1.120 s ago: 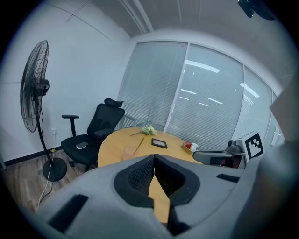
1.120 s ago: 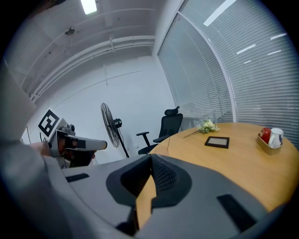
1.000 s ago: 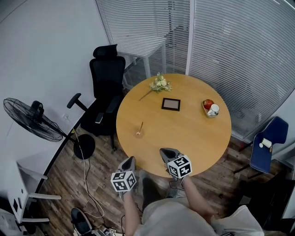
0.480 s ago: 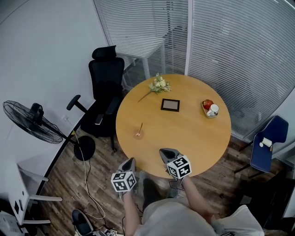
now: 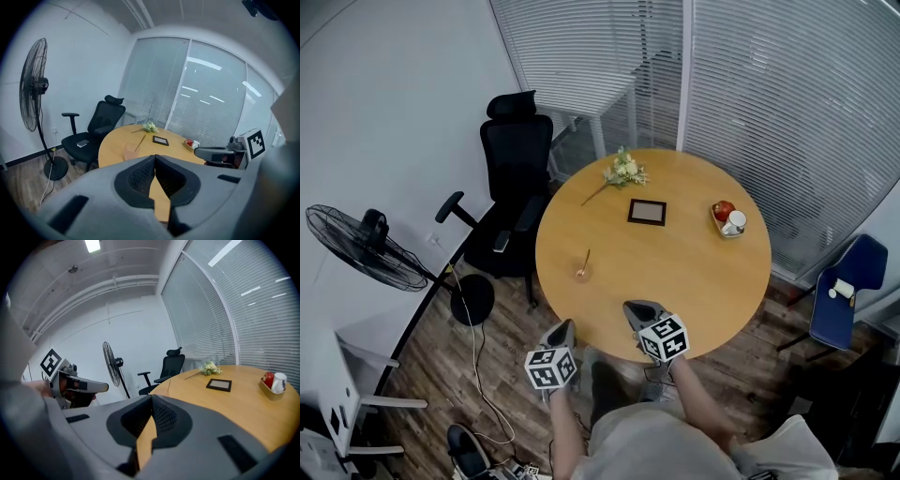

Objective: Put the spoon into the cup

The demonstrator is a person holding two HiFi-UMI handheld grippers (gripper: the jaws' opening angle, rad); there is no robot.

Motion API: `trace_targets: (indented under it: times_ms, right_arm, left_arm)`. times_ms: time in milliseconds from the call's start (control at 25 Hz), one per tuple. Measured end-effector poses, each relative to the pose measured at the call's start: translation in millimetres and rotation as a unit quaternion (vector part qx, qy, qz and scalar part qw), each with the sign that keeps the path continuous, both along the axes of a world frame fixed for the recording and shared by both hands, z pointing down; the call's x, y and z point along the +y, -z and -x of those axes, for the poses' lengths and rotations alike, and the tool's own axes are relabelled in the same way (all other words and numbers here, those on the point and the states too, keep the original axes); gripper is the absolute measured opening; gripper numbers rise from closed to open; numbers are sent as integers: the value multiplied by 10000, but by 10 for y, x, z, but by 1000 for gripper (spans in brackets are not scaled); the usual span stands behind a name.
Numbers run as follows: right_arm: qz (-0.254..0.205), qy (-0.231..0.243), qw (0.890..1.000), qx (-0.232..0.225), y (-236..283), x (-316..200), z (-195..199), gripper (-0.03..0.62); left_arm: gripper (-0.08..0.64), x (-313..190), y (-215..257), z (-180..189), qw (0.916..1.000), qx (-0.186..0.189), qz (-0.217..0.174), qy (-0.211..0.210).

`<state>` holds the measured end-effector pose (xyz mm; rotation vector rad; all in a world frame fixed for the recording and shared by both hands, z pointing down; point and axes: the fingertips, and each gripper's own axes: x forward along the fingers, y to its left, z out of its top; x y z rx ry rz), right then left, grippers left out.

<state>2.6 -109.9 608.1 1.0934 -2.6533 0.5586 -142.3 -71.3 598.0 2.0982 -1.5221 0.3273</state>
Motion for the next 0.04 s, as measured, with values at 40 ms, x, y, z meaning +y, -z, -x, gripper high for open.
trace_targets:
  times_ms: [40]
  right_arm:
    - [-1, 5, 10000, -2, -2, -2, 1, -2]
  left_arm:
    - [8, -1, -4, -1, 10000, -4, 3, -2]
